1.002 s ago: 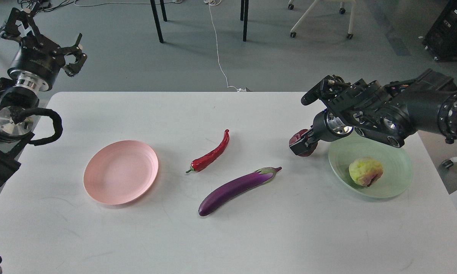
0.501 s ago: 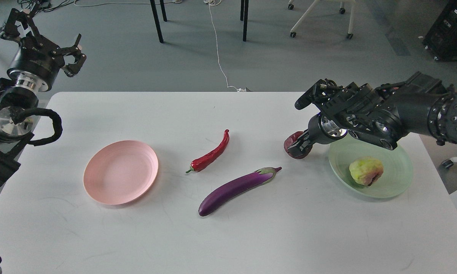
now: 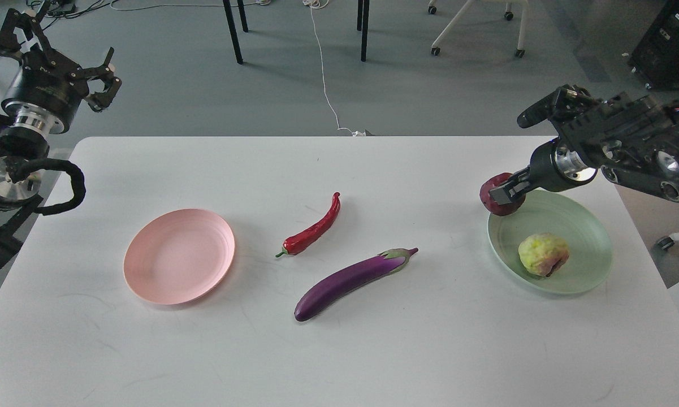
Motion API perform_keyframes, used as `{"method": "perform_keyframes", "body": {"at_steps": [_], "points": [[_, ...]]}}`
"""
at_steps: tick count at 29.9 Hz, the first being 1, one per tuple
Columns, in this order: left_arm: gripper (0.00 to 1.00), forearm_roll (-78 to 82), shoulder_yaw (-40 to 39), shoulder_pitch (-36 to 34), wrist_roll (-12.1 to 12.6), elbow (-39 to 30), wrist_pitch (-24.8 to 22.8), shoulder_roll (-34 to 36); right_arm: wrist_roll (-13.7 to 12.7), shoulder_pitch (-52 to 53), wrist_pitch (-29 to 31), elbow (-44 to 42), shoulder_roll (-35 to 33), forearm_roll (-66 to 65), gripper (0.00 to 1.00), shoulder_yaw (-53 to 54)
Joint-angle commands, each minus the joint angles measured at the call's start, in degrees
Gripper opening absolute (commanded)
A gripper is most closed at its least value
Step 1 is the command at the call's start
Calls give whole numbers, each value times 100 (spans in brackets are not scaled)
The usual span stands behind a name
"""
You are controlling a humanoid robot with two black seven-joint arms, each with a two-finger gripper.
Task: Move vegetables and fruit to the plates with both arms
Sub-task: 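Carry the apple onto the green plate, release, and raise the right gripper, then reach the left gripper to the purple eggplant and grasp it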
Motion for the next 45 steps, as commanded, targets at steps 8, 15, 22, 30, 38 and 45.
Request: {"method": "perform_keyframes", "body": {"at_steps": [8, 15, 22, 30, 38, 45], "points": [[98, -1, 0, -1, 26, 2, 17, -30, -28, -338, -198, -2, -187, -141, 98, -27], [98, 17, 342, -45, 70, -410, -44, 241, 16, 40, -216, -177, -257, 8, 99, 576], [98, 2534, 588, 8, 53, -2526, 122, 962, 7, -881, -198, -1275, -363, 992, 99, 3537], [98, 6200, 975, 52, 70, -4532, 668, 1394, 7, -2243, -321, -1619, -125, 1098, 99, 6254], [96, 10541, 1599, 61, 70, -4903, 659, 657, 33, -3465, -313, -1602, -99, 2861, 99, 8057], [92, 13207, 2100, 43, 210, -4289, 641, -862, -2, -4046, -146, -1619, -143, 5297, 100, 8217]]}}
